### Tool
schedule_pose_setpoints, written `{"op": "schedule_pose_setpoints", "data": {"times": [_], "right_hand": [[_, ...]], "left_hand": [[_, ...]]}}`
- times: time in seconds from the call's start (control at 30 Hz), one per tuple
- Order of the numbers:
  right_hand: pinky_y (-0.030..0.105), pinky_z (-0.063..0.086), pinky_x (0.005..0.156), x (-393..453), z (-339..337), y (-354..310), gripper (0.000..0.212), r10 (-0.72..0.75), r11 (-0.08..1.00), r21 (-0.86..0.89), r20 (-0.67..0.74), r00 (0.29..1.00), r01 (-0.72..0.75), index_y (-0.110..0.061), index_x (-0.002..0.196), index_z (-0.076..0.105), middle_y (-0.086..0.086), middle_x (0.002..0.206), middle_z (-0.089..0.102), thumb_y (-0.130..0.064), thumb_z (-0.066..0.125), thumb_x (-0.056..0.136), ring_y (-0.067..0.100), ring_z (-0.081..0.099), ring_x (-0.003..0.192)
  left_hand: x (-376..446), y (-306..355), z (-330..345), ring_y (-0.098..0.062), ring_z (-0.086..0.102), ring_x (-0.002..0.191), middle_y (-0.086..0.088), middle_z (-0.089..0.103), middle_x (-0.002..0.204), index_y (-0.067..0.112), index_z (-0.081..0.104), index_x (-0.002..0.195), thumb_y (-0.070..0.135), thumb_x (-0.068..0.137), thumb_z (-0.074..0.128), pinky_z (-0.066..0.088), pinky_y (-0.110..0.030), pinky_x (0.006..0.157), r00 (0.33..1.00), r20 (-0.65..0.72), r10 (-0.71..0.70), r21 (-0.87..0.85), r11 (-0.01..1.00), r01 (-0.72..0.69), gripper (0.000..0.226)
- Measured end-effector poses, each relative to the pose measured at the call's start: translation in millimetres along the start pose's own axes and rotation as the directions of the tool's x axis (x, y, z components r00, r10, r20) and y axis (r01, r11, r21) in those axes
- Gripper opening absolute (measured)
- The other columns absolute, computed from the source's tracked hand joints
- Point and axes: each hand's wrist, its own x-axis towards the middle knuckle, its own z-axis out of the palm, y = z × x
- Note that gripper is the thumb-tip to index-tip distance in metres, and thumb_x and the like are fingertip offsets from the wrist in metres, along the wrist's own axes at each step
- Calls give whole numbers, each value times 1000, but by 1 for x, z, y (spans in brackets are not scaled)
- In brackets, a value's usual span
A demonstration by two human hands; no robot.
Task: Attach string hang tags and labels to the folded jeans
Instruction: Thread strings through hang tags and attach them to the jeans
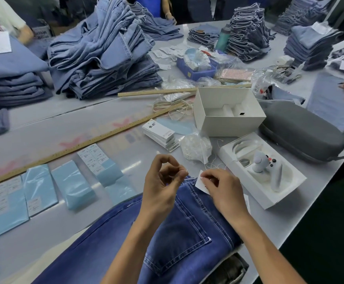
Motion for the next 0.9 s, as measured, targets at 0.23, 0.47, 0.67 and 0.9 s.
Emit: {"op": "schedule_pose_setpoints", "data": {"times": [0.23, 0.47, 0.67, 0.9], "right_hand": [[20, 56, 80, -13, -13, -9, 19, 139, 718, 661, 171, 975, -218, -27, 94, 80, -1, 92, 77, -9, 75, 88, 9, 71, 87], [22, 56, 74, -19, -11, -12, 19, 191, 535, 792, 225, 955, -294, -20, 95, 77, 9, 92, 76, -21, 81, 76, 14, 70, 84], [21, 56, 75, -22, -8, -8, 19, 151, 575, 768, 240, 959, -283, -23, 97, 76, 7, 94, 76, -26, 81, 79, 16, 71, 86], [20, 55, 78, -21, -9, -9, 12, 103, 689, 690, 210, 972, -222, -26, 97, 77, 0, 90, 76, -24, 79, 85, 10, 71, 85]], "left_hand": [[-3, -5, 5, -12, 57, 68, 10, 69, 81, 34, 49, 99, 7, 91, 75, 42, -15, 63, 992, 84, 97, 340, 933, -121, 38], [-3, -7, 13, -3, 58, 71, 14, 67, 81, 33, 45, 101, 8, 92, 73, 38, -6, 64, 983, 166, 80, 429, 891, -146, 38], [-3, -11, 10, -2, 60, 75, 12, 69, 85, 33, 42, 101, 8, 93, 72, 41, -7, 65, 981, 185, 62, 480, 865, -145, 40], [1, -15, 7, -10, 63, 77, 10, 67, 87, 44, 38, 99, 19, 96, 70, 55, -25, 68, 965, 252, 69, 576, 791, -207, 41]]}}
